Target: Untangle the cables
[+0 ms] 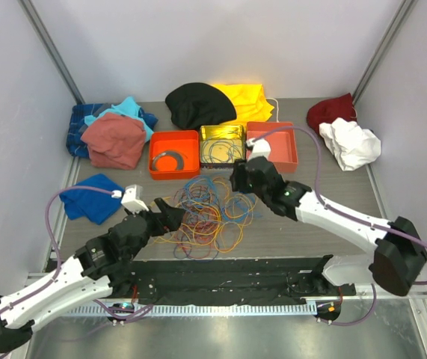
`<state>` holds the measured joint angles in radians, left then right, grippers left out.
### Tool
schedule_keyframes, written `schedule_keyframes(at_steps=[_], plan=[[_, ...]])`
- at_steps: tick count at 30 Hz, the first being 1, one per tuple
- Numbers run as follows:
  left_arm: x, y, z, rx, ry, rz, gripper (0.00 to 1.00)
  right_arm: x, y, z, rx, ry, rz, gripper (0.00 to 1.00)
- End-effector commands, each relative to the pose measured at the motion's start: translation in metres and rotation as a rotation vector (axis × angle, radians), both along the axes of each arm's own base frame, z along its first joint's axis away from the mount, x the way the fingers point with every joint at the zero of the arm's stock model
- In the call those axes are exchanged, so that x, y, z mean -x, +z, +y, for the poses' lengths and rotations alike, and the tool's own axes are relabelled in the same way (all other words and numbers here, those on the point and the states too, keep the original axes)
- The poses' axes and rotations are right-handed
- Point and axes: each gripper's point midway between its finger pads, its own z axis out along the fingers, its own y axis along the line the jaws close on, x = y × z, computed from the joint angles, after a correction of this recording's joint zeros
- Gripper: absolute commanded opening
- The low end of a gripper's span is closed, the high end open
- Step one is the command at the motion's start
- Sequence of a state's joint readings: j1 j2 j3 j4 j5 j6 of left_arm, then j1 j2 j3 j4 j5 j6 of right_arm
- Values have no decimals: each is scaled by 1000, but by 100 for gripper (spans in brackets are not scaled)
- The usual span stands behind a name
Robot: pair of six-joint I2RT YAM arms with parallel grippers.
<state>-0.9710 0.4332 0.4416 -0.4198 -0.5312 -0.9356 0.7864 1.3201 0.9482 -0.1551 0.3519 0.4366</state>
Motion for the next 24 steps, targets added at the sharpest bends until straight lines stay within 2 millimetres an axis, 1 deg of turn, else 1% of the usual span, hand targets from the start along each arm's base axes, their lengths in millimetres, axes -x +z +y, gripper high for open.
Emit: schedule_keyframes(at_steps=[1, 2, 3, 4, 5, 6, 8, 9, 10, 13, 14, 16, 17, 23, 24], plan=[[-4, 6, -15, 42, -26, -11, 93, 25, -22, -25, -58, -63, 30, 52], [-4, 6, -18, 53, -31, -10, 93, 30, -27, -27, -61, -63, 41, 51], [-4, 4, -21, 52, -42, -1, 93, 37, -37, -30, -49, -61, 59, 49], [-4, 0, -23, 49, -46, 7, 93, 41, -41, -33, -47, -62, 65, 49], [-5, 2, -26, 63, -49, 4, 93, 46, -51, -37, -30, -67, 83, 48], [-5, -3, -30, 53, -59, 18, 93, 48, -55, -38, -26, -68, 90, 48], [-5, -2, -36, 61, -73, 21, 92, 51, -62, -39, -28, -68, 94, 47], [-5, -6, -38, 47, -80, 35, 92, 52, -63, -40, -28, -68, 94, 47], [-5, -4, -40, 51, -87, 36, 92, 52, -64, -39, -31, -66, 95, 47], [-5, -6, -44, 42, -98, 50, 91, 51, -68, -41, -24, -72, 91, 46], [-5, -7, -44, 41, -98, 53, 91, 52, -74, -42, -8, -70, 100, 45], [-5, -7, -44, 43, -98, 53, 91, 49, -77, -42, 2, -75, 97, 43], [-5, -7, -44, 45, -97, 53, 91, 49, -81, -41, 15, -72, 105, 41], [-5, -4, -41, 47, -89, 41, 91, 40, -83, -33, 27, -68, 96, 32], [-5, -3, -40, 47, -89, 38, 91, 39, -89, -33, 38, -69, 107, 31]])
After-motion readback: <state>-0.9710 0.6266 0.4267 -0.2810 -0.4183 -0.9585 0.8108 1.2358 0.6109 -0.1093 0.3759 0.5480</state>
